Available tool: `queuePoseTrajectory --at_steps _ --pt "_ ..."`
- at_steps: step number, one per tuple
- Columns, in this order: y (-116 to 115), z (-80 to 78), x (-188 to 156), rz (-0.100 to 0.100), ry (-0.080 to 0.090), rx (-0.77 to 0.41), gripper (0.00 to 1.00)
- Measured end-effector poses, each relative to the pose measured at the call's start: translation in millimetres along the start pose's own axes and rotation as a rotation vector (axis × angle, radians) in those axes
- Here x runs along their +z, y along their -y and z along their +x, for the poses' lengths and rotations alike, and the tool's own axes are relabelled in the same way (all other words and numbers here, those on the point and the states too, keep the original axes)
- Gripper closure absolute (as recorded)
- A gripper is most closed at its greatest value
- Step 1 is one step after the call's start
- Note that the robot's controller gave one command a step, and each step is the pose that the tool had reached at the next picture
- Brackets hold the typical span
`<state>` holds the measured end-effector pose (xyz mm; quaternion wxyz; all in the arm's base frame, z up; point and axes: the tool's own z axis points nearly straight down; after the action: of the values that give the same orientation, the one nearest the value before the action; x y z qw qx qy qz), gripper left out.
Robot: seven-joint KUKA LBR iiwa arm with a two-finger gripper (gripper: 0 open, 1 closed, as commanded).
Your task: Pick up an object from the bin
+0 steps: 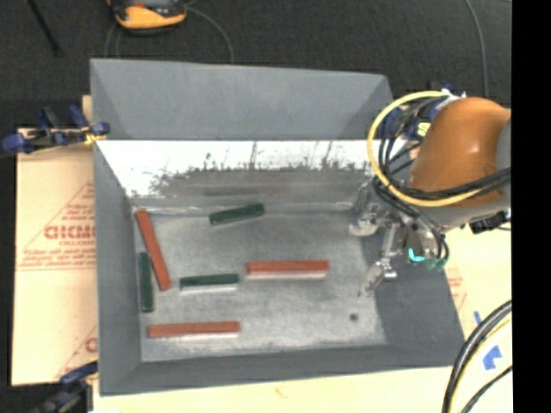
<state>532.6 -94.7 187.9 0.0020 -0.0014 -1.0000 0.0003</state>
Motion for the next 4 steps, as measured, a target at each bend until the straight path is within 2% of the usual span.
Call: queuePoseTrajectory --at_steps 1,2,3,4 --pt "0 -1.8 -4 0.001 0.008 -0.002 0.00" --pt "-16 -31.2 104 0.005 0.028 -0.096 1.00" --pt "-16 -31.2 104 0.005 0.028 -0.097 0.00" --pt "-16 -31.2 104 0.005 0.028 -0.097 0.00"
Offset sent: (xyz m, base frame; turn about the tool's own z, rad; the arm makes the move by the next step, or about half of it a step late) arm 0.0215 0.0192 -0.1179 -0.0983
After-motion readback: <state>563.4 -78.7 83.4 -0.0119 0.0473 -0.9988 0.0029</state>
